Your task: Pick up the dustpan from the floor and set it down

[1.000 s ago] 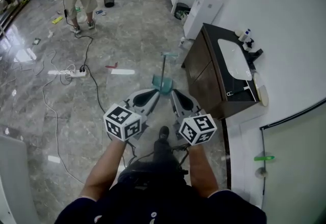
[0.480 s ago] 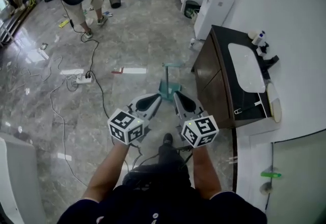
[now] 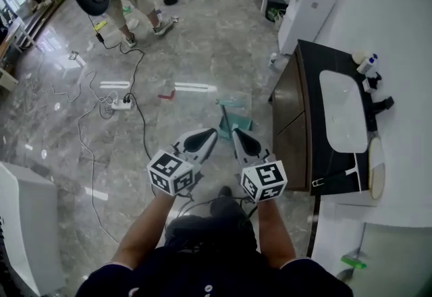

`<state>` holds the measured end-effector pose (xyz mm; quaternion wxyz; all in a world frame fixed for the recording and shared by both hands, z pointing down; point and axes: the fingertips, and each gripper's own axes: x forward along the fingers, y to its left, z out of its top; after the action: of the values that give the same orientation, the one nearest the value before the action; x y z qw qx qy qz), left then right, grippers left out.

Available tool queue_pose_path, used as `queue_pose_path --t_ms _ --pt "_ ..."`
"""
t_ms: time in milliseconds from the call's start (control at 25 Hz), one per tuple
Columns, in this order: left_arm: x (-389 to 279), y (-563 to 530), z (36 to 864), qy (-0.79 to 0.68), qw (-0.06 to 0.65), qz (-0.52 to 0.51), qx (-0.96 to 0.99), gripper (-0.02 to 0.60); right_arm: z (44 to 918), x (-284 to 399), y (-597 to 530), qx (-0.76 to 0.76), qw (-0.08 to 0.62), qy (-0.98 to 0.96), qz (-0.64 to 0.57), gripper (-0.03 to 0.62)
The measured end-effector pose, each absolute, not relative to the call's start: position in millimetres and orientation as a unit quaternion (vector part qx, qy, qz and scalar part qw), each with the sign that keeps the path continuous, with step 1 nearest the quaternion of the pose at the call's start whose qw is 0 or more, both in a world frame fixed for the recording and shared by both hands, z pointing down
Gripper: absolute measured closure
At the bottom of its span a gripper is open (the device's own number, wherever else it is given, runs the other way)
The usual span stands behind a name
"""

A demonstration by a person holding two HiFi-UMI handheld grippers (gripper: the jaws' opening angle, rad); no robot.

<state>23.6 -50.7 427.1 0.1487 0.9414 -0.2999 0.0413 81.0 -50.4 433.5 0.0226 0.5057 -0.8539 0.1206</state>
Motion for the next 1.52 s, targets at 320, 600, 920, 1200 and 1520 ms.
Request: queue_pose_path --t_ms 320,600,920,1200,1520 --pt "45.5 -90.6 432.1 -0.325 0.151 0.054 0.932 0.568 439.8 103.2 -95.4 0.487 0.021 -0.863 0.131 0.588" --pt "45.8 -116.8 441.2 -0.329 0.146 0.065 0.931 0.568 450.0 105.4 -119.0 0.493 0.041 -0.858 0.135 0.588" --pt "42.8 -142.9 462.8 -0.307 0.152 0.078 0.936 0.568 474.0 100.1 -142.1 0.513 0.072 -0.842 0.149 0.586" --pt "26.7 -163.8 506.3 -0.329 0.165 0.106 0.924 0.568 540.2 87.7 -161.0 0.505 0.13 -0.83 0.196 0.586" --pt "9.0 -182.3 574.9 -0.337 0.2 0.133 0.91 0.568 669.1 79.6 -195.8 0.505 0.207 -0.797 0.257 0.586"
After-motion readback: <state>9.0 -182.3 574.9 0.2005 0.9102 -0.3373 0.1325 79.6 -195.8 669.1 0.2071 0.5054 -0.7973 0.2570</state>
